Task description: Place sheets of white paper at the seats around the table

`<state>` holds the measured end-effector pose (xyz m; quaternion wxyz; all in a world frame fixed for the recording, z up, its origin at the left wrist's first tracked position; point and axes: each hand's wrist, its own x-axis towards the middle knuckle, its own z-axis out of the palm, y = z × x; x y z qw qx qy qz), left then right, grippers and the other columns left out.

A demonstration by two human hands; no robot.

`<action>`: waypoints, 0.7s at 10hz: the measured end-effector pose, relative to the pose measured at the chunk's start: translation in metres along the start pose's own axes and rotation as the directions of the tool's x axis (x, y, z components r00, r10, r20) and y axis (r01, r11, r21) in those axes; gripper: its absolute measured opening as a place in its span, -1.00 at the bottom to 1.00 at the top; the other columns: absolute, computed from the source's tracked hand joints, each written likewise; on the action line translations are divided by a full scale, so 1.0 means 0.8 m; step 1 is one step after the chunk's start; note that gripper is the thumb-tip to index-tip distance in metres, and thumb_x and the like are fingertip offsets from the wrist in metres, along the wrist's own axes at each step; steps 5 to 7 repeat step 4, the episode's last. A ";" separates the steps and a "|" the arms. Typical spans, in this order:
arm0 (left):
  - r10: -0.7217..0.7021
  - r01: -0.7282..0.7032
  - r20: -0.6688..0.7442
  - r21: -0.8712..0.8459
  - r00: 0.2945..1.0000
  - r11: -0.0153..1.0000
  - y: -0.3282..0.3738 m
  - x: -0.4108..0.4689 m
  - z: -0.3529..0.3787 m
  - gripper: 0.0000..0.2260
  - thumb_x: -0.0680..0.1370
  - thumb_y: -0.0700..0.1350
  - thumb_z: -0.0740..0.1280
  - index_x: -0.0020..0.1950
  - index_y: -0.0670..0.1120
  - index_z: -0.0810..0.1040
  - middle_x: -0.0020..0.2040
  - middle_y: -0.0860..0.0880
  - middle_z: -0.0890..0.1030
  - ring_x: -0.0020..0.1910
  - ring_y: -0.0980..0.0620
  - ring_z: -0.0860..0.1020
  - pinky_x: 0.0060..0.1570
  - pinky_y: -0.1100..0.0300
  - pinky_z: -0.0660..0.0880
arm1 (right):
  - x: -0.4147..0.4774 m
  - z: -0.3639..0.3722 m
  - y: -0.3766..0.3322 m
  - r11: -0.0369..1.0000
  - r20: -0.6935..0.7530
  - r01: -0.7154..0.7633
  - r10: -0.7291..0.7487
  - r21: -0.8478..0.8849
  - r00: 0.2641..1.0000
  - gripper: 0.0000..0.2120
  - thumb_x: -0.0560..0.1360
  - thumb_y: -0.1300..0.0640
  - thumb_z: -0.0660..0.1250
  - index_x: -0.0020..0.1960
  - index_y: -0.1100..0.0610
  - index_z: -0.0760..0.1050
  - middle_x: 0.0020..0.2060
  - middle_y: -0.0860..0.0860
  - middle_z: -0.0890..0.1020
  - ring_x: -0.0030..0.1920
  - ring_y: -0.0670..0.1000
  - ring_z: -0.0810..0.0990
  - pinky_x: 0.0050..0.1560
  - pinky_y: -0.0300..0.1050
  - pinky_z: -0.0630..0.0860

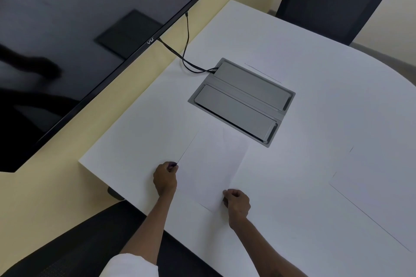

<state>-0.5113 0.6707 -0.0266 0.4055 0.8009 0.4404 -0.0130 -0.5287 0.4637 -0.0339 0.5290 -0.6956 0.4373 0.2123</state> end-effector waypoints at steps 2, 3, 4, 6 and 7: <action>-0.016 0.016 -0.011 -0.046 1.000 0.999 -0.002 -0.005 -0.007 -0.84 0.55 -0.23 0.39 0.10 -0.21 0.67 0.03 -0.17 0.68 0.05 -0.15 0.62 0.06 0.00 0.54 | -0.005 -0.007 0.003 0.999 0.054 0.004 -0.006 0.042 0.999 -0.93 0.46 0.20 0.46 -0.14 0.21 0.64 -0.32 0.08 0.67 -0.28 0.08 0.63 0.08 0.07 0.65; -0.008 0.006 -0.024 -0.069 1.000 0.998 -0.006 -0.013 -0.012 -0.83 0.56 -0.21 0.38 0.12 -0.20 0.66 0.04 -0.16 0.67 0.05 -0.14 0.62 0.07 0.00 0.55 | -0.011 -0.013 0.005 0.999 0.064 0.024 -0.026 0.042 0.998 -0.92 0.48 0.19 0.43 -0.15 0.20 0.63 -0.32 0.08 0.67 -0.26 0.08 0.62 0.10 0.09 0.64; -0.011 0.008 -0.050 -0.066 0.999 0.998 -0.009 -0.024 -0.013 -0.82 0.59 -0.16 0.34 0.13 -0.20 0.66 0.07 -0.17 0.65 0.05 -0.15 0.61 0.05 -0.01 0.55 | -0.017 -0.023 0.008 0.999 0.062 0.047 -0.045 -0.028 0.997 -0.91 0.51 0.14 0.38 -0.12 0.15 0.63 -0.24 0.11 0.70 -0.21 0.09 0.64 0.10 0.08 0.63; -0.011 0.008 -0.050 -0.066 0.999 0.998 -0.009 -0.024 -0.013 -0.82 0.59 -0.16 0.34 0.13 -0.20 0.66 0.07 -0.17 0.65 0.05 -0.15 0.61 0.05 -0.01 0.55 | -0.017 -0.023 0.008 0.999 0.062 0.047 -0.045 -0.028 0.997 -0.91 0.51 0.14 0.38 -0.12 0.15 0.63 -0.24 0.11 0.70 -0.21 0.09 0.64 0.10 0.08 0.63; -0.011 0.008 -0.050 -0.066 0.999 0.998 -0.009 -0.024 -0.013 -0.82 0.59 -0.16 0.34 0.13 -0.20 0.66 0.07 -0.17 0.65 0.05 -0.15 0.61 0.05 -0.01 0.55 | -0.017 -0.023 0.008 0.999 0.062 0.047 -0.045 -0.028 0.997 -0.91 0.51 0.14 0.38 -0.12 0.15 0.63 -0.24 0.11 0.70 -0.21 0.09 0.64 0.10 0.08 0.63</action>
